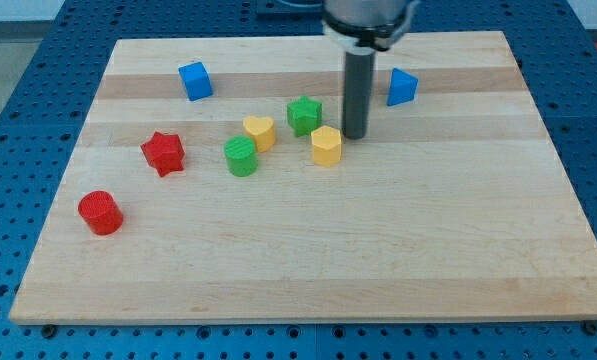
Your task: Move the yellow hexagon to the right of the green circle
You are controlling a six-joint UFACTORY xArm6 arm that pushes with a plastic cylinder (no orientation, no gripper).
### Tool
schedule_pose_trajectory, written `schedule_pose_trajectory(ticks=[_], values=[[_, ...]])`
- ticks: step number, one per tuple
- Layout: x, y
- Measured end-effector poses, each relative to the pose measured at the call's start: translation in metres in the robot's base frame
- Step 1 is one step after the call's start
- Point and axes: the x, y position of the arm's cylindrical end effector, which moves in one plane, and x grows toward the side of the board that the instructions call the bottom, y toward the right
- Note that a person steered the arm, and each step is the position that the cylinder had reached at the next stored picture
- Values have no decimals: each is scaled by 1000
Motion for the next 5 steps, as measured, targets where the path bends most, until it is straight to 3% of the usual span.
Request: schedule_pose_trajectory(ticks=[1,2,3,4,5], values=[[20,42],[48,17],[38,-23],[23,-10],[10,-34]])
